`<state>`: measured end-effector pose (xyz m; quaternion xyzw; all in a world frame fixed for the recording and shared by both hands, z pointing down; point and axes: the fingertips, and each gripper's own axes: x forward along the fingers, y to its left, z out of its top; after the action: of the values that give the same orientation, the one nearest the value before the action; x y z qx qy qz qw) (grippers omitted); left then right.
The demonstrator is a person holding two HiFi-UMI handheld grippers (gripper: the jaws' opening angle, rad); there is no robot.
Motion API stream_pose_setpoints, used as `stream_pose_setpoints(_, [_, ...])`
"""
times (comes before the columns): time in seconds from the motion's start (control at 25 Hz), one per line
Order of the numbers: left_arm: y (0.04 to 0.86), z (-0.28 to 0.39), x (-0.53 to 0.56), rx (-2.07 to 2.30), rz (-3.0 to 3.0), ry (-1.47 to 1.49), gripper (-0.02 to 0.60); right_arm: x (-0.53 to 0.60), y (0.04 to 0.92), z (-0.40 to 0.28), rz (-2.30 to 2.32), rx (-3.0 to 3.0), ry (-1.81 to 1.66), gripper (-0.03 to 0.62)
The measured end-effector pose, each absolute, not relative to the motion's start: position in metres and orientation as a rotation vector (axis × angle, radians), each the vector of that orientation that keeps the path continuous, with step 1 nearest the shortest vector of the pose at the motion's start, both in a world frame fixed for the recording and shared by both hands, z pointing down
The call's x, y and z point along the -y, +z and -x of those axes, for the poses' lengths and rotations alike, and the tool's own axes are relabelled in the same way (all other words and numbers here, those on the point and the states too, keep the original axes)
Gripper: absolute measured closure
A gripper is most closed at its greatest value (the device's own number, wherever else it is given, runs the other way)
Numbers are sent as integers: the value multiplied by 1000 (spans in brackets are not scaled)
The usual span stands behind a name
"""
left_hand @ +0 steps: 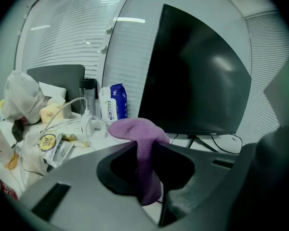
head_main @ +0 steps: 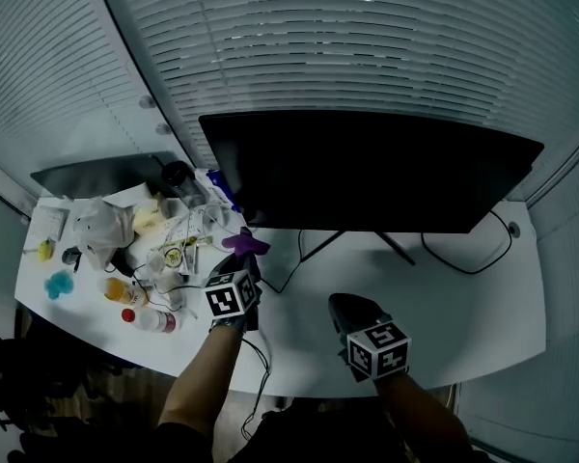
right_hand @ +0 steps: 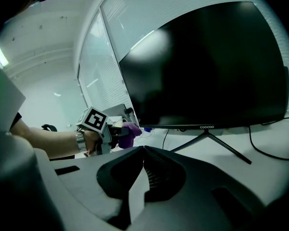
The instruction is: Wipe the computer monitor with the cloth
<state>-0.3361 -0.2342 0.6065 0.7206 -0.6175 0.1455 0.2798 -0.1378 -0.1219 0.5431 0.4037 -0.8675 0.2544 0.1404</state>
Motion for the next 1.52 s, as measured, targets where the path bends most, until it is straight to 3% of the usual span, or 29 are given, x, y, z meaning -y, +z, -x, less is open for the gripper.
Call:
stream_pose_setpoints(0.72, [633,316,288,1638,-1893,465,511,127,553,83,-1265,2441,790,571])
stream_pose_setpoints(1.52, [620,212,286,1503,-2050,557,511,128,554,23,-1394,2431,844,569])
